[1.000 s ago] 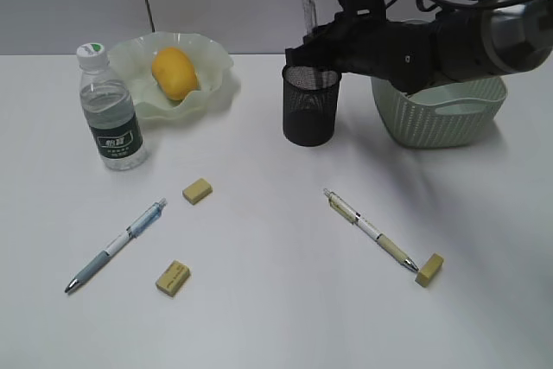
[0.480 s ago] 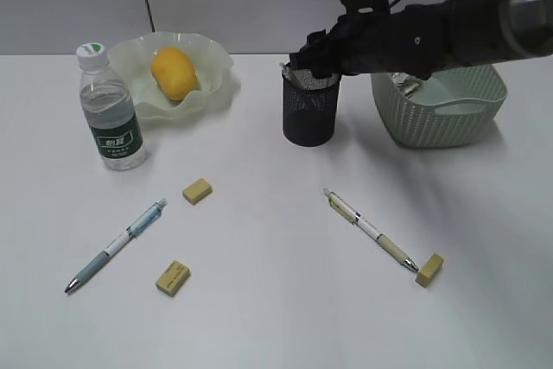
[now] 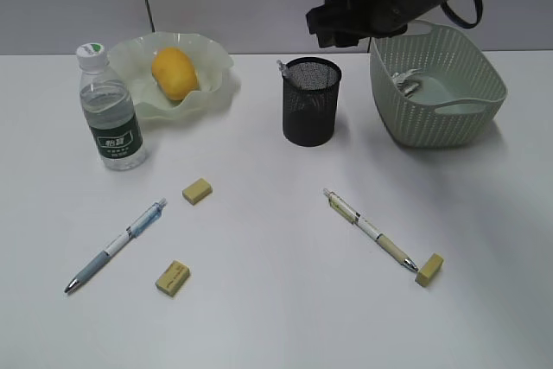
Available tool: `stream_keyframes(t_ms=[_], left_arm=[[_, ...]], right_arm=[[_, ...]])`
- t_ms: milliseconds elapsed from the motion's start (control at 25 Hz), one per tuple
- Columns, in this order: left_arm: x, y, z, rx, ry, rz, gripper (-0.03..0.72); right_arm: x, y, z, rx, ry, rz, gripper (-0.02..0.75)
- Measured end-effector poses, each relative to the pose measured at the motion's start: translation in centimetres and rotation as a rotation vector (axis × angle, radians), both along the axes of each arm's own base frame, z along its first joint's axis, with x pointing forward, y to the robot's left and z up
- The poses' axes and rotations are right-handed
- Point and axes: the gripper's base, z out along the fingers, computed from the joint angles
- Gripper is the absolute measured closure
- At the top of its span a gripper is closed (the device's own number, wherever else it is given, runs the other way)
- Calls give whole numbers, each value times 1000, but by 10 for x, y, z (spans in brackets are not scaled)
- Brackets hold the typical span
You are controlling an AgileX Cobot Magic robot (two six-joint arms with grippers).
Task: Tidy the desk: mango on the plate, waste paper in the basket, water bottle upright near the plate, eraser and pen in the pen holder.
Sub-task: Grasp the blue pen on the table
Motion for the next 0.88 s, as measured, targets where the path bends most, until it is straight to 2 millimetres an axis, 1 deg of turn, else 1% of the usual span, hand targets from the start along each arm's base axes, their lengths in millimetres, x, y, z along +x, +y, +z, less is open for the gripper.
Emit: stream_keyframes(t_ms=[160, 320, 440, 520, 560, 640, 720, 840, 880], left_arm=[[0, 0, 0, 0, 0, 0, 455], [0, 0, 0, 0, 0, 0, 455], [0, 0, 0, 0, 0, 0, 455], [0, 0, 0, 0, 0, 0, 455], [0, 0, 0, 0, 0, 0, 455], [0, 0, 0, 0, 0, 0, 455], [0, 0, 0, 0, 0, 0, 455], [0, 0, 0, 0, 0, 0, 455], [0, 0, 0, 0, 0, 0, 455]], right_arm=[[-9, -2, 20, -71, 170, 23, 332], [-15, -4, 44, -93, 318, -2, 332], [-14, -13, 60, -84, 376, -62, 332], [-12, -28, 67, -80, 410, -110, 332], [-9, -39, 68, -85, 435, -139, 332], [-6, -64, 67, -97, 488, -200, 332], [-2, -93, 65, -113, 541, -270, 332], [3, -132, 64, -119, 568, -347, 332], [4, -140, 64, -123, 569, -360, 332]])
